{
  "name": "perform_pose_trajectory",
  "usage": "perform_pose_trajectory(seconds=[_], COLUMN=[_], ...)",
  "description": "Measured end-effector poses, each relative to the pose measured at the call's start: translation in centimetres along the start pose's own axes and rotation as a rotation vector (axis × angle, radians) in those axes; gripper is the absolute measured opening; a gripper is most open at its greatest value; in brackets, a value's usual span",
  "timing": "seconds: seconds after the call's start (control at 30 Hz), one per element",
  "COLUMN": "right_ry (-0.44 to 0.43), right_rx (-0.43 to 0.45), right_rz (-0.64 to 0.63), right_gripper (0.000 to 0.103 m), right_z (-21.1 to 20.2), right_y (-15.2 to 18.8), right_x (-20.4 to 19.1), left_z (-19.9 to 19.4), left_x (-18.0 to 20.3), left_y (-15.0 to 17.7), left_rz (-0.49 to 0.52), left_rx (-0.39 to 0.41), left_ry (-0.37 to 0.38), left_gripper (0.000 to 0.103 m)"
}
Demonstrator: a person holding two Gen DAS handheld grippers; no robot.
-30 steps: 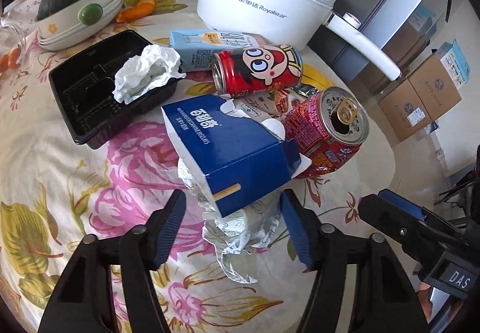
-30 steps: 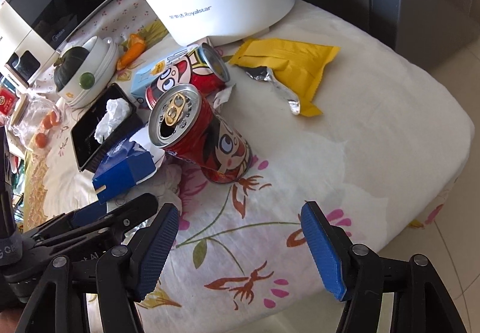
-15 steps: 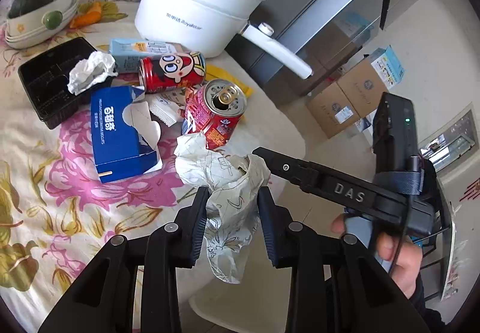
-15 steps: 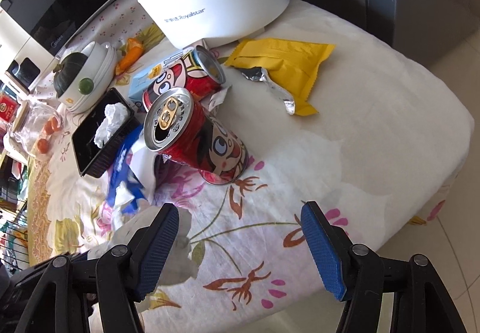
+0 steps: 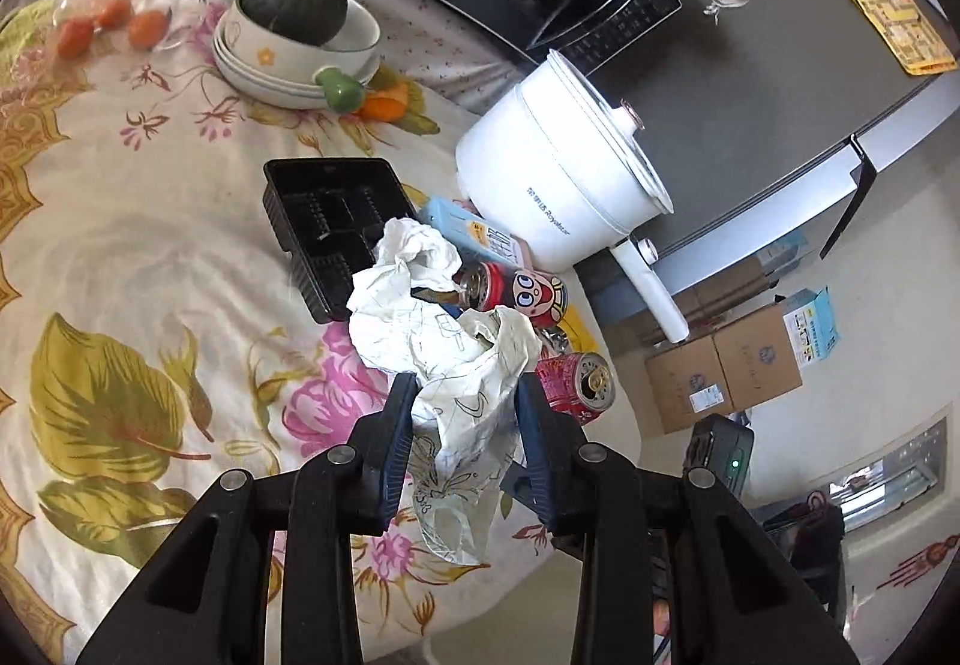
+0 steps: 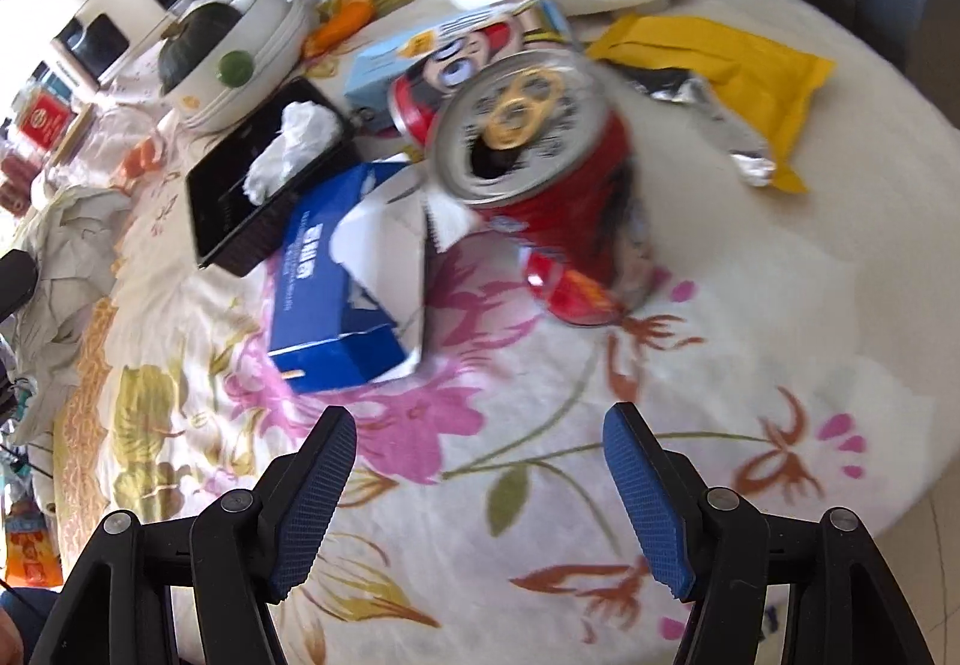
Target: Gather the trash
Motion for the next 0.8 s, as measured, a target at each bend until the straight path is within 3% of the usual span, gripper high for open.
perform_pose_trajectory(seconds=[0.13,0.23,0.37,0.5,0.6,0.67,0.7,0.73,0.8], right_ry=[-0.076,-0.134,-0.126,-0.055,0.009,-0.008,-0.021,-0.035,-0.072], right_rx=[-0.038,-0.012,0.037,0.064,0.095,0.089,0.075,0.053,0.032], right_rz=[0.059,0.125,0.117,-0.01,-0.097,-0.079,-0.055,-0.024,0.032], right_gripper=[0.078,0.084,0.084,0.084,0.063,0.035,0.025,0.004,0.004], right_z=[2.4,2.7,3.2,3.9,4.4,4.5,4.5,4.6,4.5], right_y=[-0.8,-2.0,-2.7,-2.1,-1.5,-1.4,-1.5,-1.5,-1.2], right_x=[-0.3,-0.1,-0.5,-2.4,-3.4,-3.3,-3.0,-2.6,-2.0], left_z=[0.2,0.3,0.2,0.3,0.6,0.8,0.9,0.9,1.1], left_x=[0.0,-0.1,-0.4,-0.4,-0.5,-0.7,-0.9,-1.1,-1.3], left_y=[0.5,0.6,0.6,0.5,0.5,0.5,0.5,0.4,0.3], left_rz=[-0.009,-0.02,-0.022,-0.014,-0.002,-0.007,-0.012,-0.015,-0.021], left_rx=[-0.023,-0.032,-0.032,-0.032,-0.036,-0.038,-0.038,-0.038,-0.043], left_ry=[0.021,0.033,0.029,0.011,-0.01,-0.023,-0.027,-0.033,-0.04], left_gripper=[0.036,0.036,0.036,0.036,0.037,0.036,0.036,0.036,0.037])
Point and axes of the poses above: each gripper's, at about its wrist camera, not at the fingertips, and z roughly the way its jaws point, x to its right, y to its underside, the point moved 4 cm from there along z, roughly the way its jaws point, and after that the axes turned 10 degrees about z, right-handed, at the moved point
